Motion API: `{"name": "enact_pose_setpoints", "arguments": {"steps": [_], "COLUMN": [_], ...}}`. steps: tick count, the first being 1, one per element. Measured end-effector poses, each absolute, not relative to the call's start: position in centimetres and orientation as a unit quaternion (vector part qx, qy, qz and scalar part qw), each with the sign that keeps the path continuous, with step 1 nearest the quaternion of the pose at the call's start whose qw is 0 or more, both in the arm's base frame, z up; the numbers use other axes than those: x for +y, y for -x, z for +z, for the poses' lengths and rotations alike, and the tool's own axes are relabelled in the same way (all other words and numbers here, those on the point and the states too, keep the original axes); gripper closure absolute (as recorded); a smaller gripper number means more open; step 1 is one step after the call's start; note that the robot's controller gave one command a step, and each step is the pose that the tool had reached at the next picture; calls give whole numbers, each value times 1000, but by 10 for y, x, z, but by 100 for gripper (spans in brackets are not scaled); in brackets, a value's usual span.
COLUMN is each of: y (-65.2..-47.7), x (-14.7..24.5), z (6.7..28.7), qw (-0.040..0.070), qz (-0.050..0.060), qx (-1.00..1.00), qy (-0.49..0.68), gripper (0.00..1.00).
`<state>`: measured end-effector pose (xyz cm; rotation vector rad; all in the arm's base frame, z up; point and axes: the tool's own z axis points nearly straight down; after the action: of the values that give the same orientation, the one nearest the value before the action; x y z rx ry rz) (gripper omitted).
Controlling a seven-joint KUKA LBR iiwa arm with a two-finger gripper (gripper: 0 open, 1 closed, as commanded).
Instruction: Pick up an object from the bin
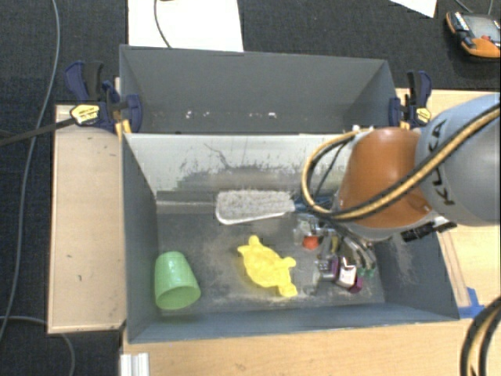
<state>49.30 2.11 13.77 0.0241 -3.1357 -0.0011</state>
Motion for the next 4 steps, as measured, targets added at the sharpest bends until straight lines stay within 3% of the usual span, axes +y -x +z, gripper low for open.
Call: {"name": "enact_pose_setpoints", "arguments": {"steps": [1,2,3,4], "y": [-495,-486,-489,-483], "x": [21,67,78,68], "z": [141,70,121,100], "qw": [-1,-1,-6,2], "qz": [0,-1,0,0], "qx": [-1000,-998,-1000,-994], "qy": [-7,63,30,109], "gripper": [0,0,0,0]}}
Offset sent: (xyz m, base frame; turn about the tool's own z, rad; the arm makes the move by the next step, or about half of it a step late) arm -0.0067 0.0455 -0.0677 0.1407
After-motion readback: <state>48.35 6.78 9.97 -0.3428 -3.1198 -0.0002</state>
